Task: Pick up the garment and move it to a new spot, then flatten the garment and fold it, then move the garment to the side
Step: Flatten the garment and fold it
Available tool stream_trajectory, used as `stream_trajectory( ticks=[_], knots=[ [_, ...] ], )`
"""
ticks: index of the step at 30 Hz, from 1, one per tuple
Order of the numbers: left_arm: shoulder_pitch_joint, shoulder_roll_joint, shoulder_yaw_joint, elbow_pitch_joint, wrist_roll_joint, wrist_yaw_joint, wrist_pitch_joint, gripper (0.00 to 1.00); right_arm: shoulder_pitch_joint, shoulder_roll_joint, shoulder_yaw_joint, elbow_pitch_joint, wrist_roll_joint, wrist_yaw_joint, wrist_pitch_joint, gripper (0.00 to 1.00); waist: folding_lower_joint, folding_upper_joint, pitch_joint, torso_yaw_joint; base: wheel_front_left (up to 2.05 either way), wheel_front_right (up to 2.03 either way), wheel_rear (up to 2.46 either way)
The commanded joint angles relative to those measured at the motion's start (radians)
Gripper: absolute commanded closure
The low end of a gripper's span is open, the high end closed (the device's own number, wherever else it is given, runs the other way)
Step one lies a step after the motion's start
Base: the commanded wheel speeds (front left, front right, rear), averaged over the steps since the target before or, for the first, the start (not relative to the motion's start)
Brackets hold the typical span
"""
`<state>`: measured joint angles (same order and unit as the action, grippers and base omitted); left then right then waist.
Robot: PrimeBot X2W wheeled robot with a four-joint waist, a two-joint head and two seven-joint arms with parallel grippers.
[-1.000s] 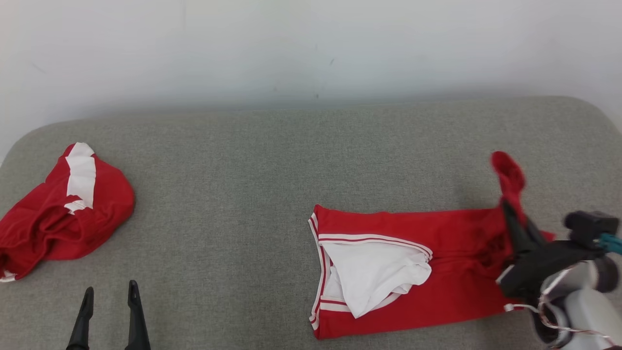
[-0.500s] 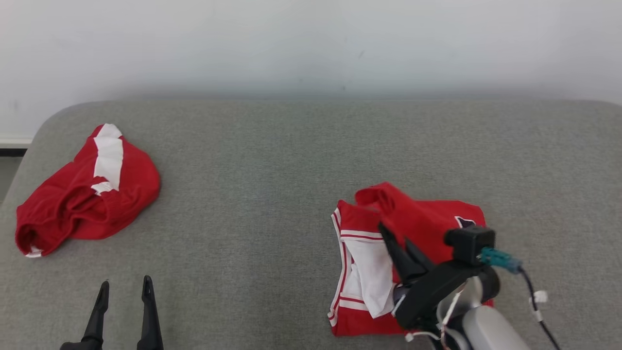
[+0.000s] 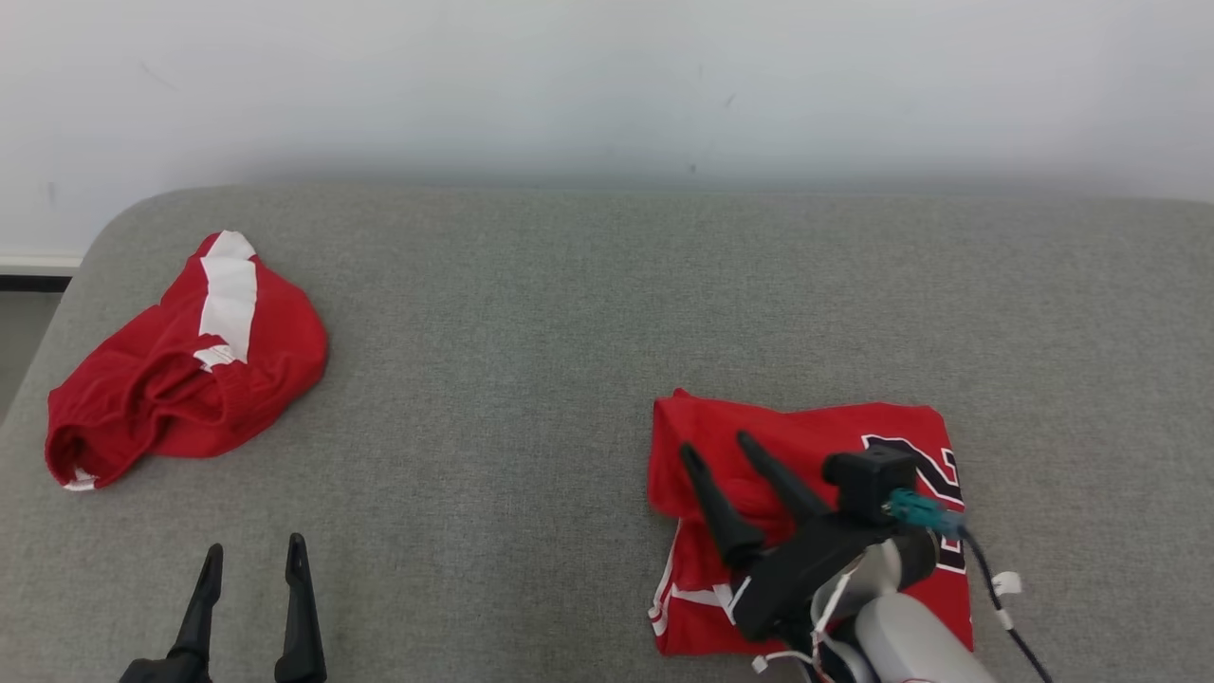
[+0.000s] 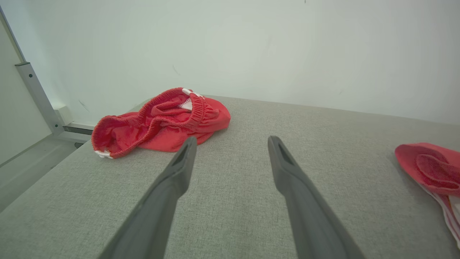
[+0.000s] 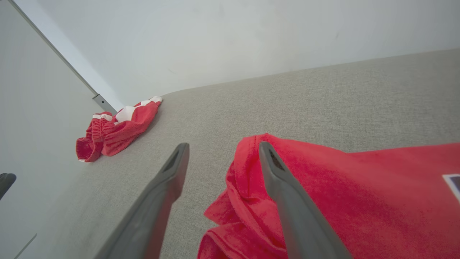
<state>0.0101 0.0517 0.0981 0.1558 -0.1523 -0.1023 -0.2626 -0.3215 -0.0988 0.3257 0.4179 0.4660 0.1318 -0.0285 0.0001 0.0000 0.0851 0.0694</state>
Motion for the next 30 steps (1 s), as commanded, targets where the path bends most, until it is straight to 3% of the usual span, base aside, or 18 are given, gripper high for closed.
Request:
stream_trajectory(
  ticks=[1, 10, 15, 30],
  knots=[
    [-0.001, -0.002, 0.005, 0.002, -0.004, 0.004, -0.003, 0.00, -0.009, -0.017, -0.005, -0.014, 0.012, -0.003, -0.018, 0.00, -0.0001, 0.0000, -0.007, -0.008, 0.00, 0.00, 0.00],
    [0.019, -0.002, 0.014, -0.007, -0.001, 0.005, -0.003, 0.00, 0.029, -0.120, -0.113, -0.148, 0.023, -0.003, -0.103, 0.00, -0.0001, 0.0000, -0.025, -0.039, 0.00, 0.00, 0.00],
    [0.026, -0.002, 0.022, -0.021, 0.007, 0.004, -0.003, 0.00, 0.069, -0.144, -0.188, -0.199, -0.003, -0.003, -0.140, 0.00, -0.0001, 0.0000, -0.033, -0.053, 0.00, 0.00, 0.00],
    [0.056, 0.002, 0.034, -0.063, 0.049, -0.006, -0.003, 0.00, 0.328, -0.097, -0.324, -0.336, -0.129, -0.003, -0.226, 0.00, -0.0001, 0.0000, -0.084, -0.096, 0.00, 0.00, 0.00]
  ],
)
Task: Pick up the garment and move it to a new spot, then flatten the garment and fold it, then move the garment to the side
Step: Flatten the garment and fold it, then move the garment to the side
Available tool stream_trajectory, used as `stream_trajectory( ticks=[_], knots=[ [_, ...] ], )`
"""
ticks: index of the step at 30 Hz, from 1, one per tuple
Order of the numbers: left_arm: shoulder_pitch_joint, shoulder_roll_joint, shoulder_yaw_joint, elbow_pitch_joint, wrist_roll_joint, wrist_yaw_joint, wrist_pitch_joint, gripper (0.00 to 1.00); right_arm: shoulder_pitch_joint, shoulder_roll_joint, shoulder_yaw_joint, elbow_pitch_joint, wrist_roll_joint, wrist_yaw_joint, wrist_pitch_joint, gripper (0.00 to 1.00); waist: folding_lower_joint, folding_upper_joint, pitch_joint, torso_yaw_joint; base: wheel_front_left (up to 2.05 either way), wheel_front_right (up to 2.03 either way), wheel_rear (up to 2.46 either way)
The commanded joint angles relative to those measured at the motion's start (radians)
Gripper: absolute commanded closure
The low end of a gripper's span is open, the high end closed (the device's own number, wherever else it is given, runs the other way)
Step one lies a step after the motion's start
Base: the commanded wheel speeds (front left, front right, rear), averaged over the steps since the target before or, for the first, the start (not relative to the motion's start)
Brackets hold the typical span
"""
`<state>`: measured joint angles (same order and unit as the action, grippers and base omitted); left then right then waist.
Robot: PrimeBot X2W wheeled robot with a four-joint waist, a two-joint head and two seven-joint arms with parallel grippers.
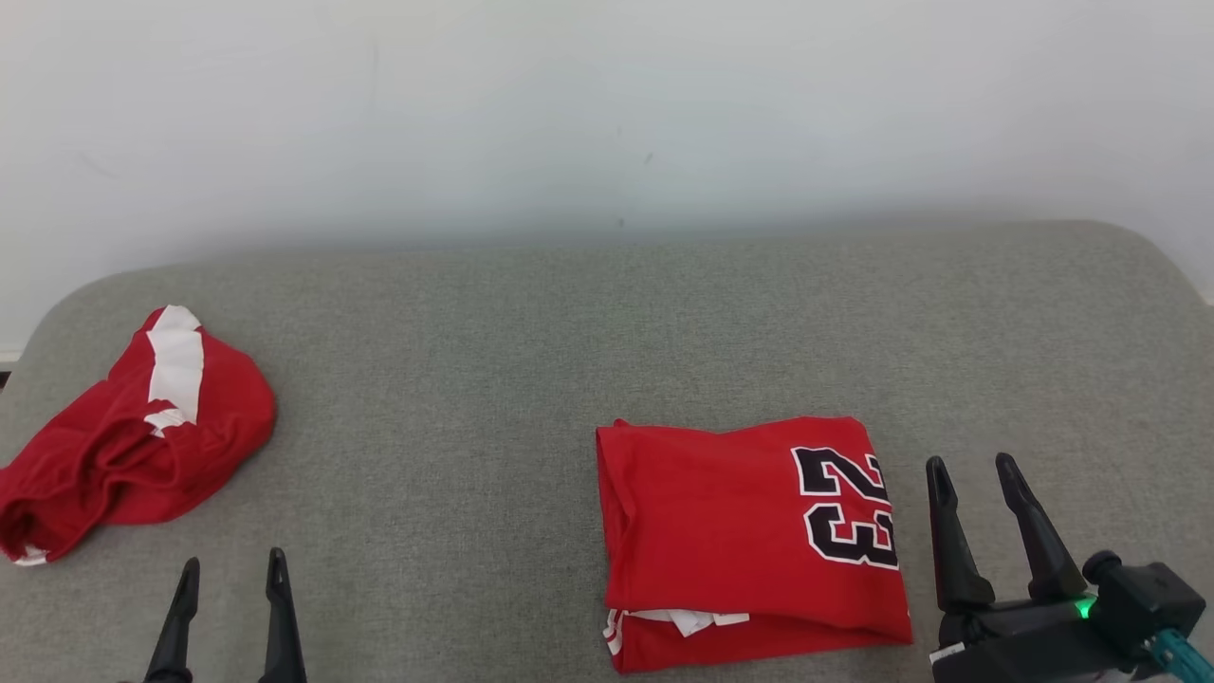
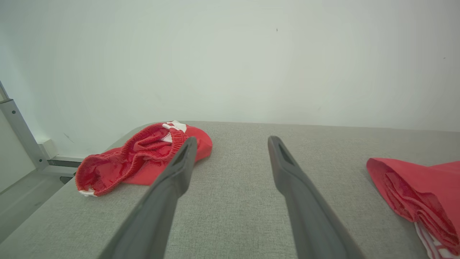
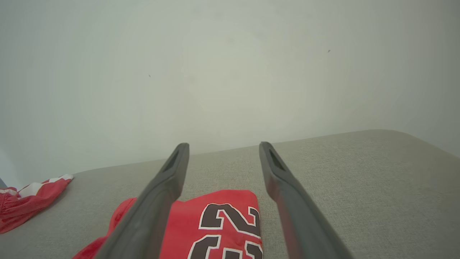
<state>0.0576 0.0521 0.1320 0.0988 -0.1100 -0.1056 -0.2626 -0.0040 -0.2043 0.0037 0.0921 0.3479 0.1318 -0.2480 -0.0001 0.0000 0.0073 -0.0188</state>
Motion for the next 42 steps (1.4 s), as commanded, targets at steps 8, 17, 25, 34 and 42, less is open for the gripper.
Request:
stream_trajectory(
  ticks=[8, 17, 25, 34, 42],
  knots=[
    [0.027, 0.032, -0.041, -0.011, 0.037, -0.015, -0.003, 0.00, 0.095, 0.044, -0.061, -0.047, -0.041, -0.003, -0.016, 0.00, 0.0001, 0.0000, -0.024, -0.017, 0.00, 0.00, 0.00],
    [0.066, 0.071, -0.056, -0.030, 0.007, -0.021, -0.003, 0.00, 0.144, 0.056, -0.072, -0.060, -0.044, -0.003, -0.018, 0.00, 0.0001, 0.0000, -0.050, -0.006, 0.00, 0.00, 0.00],
    [0.095, 0.110, -0.031, -0.088, -0.051, -0.025, -0.003, 0.00, 0.159, 0.065, -0.072, -0.075, -0.049, -0.003, -0.018, 0.00, 0.0001, 0.0000, -0.054, 0.015, 0.00, 0.00, 0.00],
    [0.117, 0.132, -0.024, -0.105, -0.093, -0.024, -0.003, 0.00, 0.162, 0.075, -0.068, -0.068, -0.050, -0.003, -0.018, 0.00, 0.0001, 0.0000, -0.056, 0.030, 0.00, 0.00, 0.00],
    [0.120, 0.143, -0.046, -0.105, -0.104, -0.025, -0.003, 0.00, 0.156, 0.071, -0.062, -0.054, -0.056, -0.003, -0.018, 0.00, 0.0001, 0.0000, -0.058, 0.034, 0.00, 0.00, 0.00]
  ],
)
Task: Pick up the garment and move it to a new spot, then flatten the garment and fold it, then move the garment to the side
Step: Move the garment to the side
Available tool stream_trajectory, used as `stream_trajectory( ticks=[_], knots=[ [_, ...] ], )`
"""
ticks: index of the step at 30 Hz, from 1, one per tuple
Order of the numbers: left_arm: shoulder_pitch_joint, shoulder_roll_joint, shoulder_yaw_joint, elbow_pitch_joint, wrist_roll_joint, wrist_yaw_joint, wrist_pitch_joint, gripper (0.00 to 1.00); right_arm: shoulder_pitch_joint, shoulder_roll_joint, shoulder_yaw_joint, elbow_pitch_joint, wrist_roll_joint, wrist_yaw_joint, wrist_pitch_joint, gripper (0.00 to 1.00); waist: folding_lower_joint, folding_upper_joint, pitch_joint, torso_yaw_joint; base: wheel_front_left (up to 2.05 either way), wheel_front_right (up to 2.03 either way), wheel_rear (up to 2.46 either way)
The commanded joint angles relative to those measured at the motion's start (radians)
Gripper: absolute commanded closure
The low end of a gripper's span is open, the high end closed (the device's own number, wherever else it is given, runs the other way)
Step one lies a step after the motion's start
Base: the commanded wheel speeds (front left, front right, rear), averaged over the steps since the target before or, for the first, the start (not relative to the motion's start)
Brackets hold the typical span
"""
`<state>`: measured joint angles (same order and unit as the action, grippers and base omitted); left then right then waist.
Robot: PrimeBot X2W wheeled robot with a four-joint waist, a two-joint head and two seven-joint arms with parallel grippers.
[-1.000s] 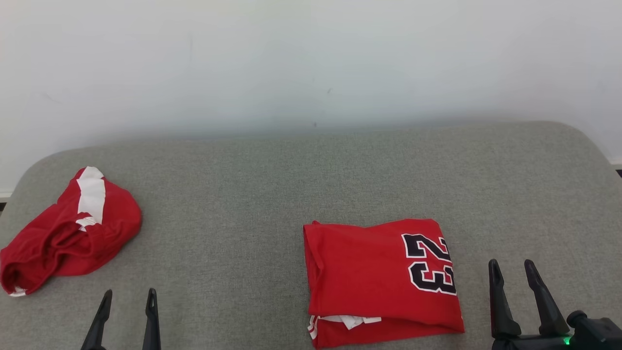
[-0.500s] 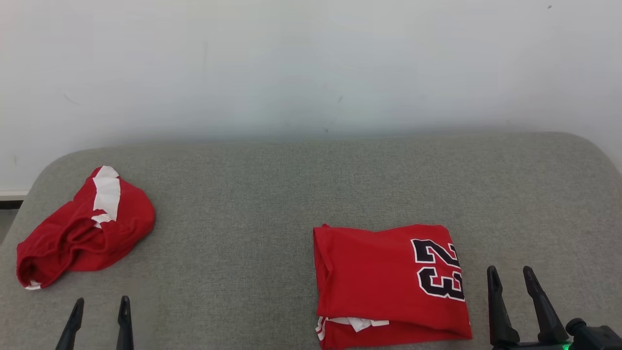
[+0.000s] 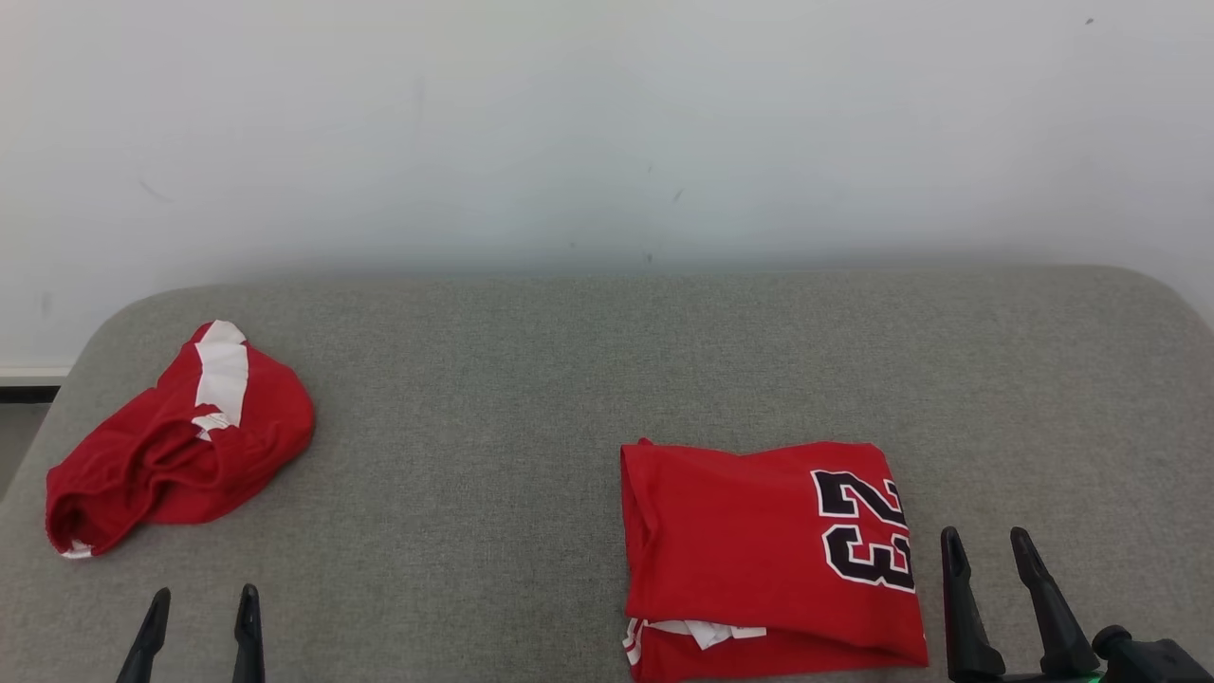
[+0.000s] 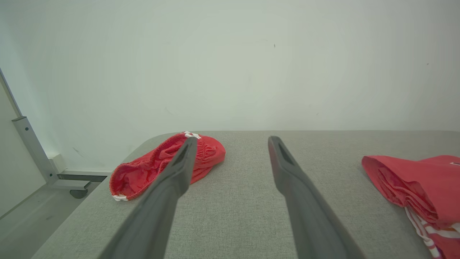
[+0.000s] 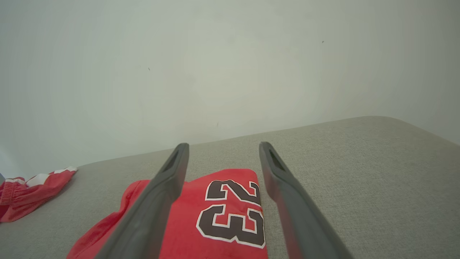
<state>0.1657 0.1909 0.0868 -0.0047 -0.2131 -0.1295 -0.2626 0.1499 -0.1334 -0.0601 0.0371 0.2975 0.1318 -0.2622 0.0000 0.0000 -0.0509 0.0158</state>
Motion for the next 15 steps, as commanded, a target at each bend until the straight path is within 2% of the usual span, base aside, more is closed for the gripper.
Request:
stream_trajectory(
  ticks=[1, 15],
  knots=[
    [0.011, 0.004, -0.005, 0.000, -0.003, -0.001, -0.003, 0.00, 0.001, -0.001, 0.002, 0.003, -0.006, -0.003, -0.003, 0.00, 0.0000, 0.0000, 0.000, -0.001, 0.00, 0.00, 0.00],
    [0.014, 0.004, -0.009, 0.022, 0.017, 0.000, -0.003, 0.00, 0.002, -0.011, 0.005, 0.008, -0.044, -0.003, -0.003, 0.00, 0.0000, 0.0000, -0.002, -0.012, 0.00, 0.00, 0.00]
  ],
)
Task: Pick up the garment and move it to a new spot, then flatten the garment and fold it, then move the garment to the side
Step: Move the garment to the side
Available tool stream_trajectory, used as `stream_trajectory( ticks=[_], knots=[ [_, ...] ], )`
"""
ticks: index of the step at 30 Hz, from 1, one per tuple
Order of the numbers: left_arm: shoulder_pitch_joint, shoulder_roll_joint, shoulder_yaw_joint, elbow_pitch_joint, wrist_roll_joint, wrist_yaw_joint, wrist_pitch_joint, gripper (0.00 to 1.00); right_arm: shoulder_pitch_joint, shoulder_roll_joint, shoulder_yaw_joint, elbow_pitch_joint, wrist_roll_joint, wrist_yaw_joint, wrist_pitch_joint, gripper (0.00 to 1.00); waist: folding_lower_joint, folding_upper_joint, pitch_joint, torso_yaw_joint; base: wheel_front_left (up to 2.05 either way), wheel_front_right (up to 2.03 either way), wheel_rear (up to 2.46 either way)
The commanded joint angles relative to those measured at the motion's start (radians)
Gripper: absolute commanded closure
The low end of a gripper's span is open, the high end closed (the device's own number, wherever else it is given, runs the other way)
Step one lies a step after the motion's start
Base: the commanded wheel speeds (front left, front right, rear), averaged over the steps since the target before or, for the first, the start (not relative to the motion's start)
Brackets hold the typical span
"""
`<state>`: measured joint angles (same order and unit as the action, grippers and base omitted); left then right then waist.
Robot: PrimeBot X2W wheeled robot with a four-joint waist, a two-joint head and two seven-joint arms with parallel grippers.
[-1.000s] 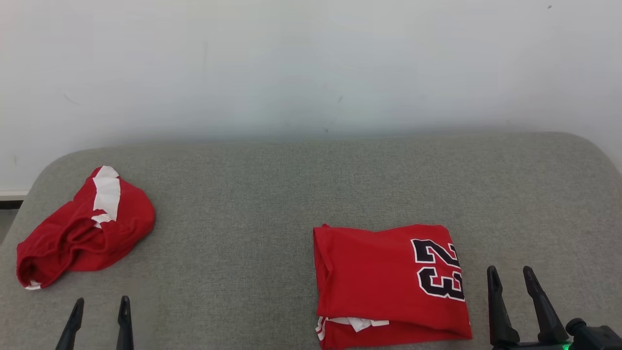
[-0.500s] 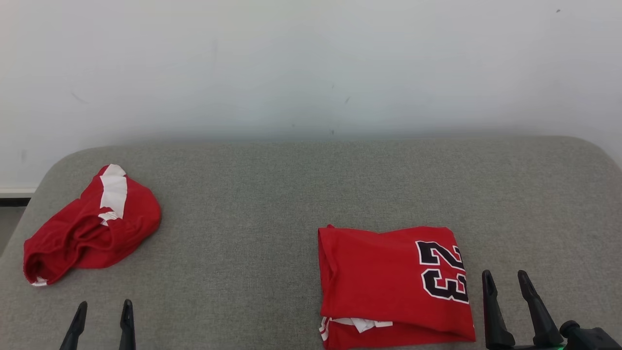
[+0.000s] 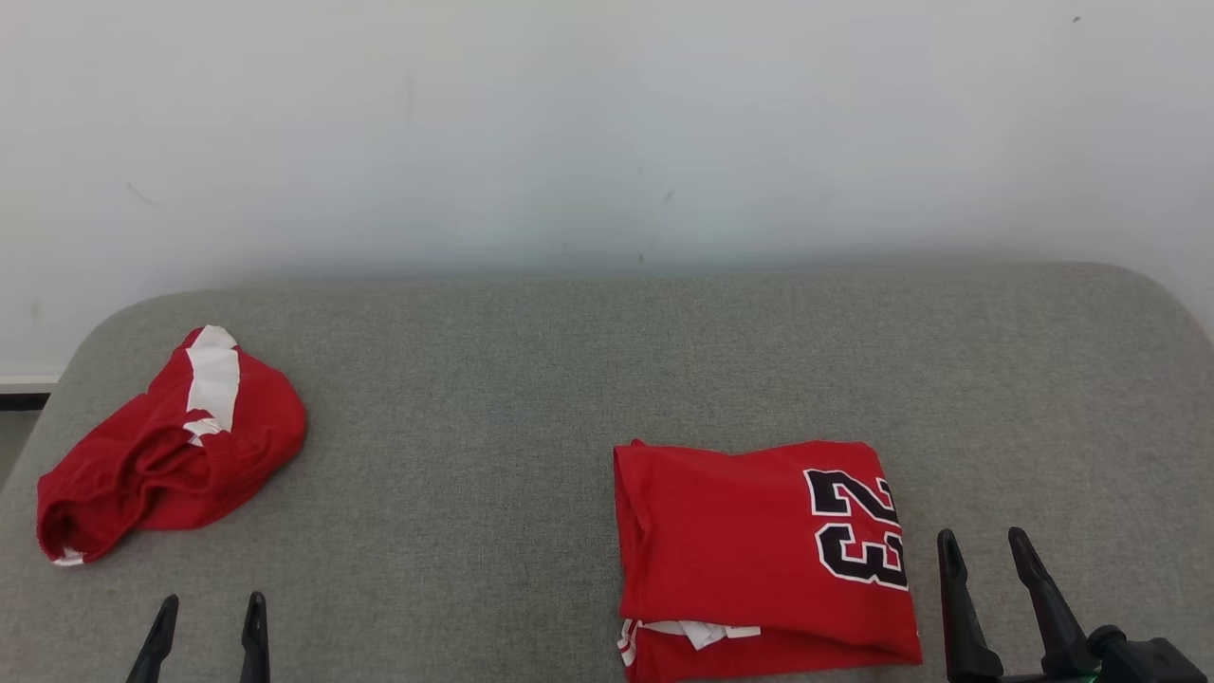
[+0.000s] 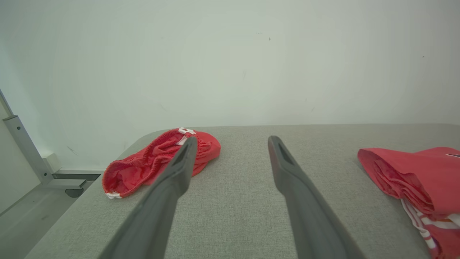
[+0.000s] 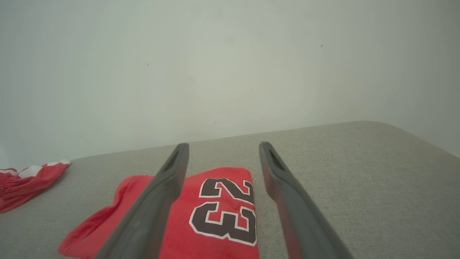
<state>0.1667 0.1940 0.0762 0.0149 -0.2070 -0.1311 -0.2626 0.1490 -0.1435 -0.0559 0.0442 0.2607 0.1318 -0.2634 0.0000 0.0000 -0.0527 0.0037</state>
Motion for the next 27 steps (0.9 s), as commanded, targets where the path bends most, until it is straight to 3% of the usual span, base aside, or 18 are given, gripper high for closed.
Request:
stream_trajectory(
  ticks=[1, 27],
  knots=[
    [0.013, -0.001, 0.002, 0.003, 0.011, 0.001, -0.003, 0.00, 0.002, 0.000, 0.002, 0.000, -0.010, -0.003, -0.001, 0.00, 0.0000, 0.0000, -0.001, 0.000, 0.00, 0.00, 0.00],
    [0.013, -0.005, 0.000, 0.028, 0.031, 0.009, -0.003, 0.00, -0.004, 0.009, -0.013, -0.002, -0.037, -0.003, 0.050, 0.00, 0.0000, 0.0000, 0.001, -0.001, 0.00, 0.00, 0.00]
  ],
)
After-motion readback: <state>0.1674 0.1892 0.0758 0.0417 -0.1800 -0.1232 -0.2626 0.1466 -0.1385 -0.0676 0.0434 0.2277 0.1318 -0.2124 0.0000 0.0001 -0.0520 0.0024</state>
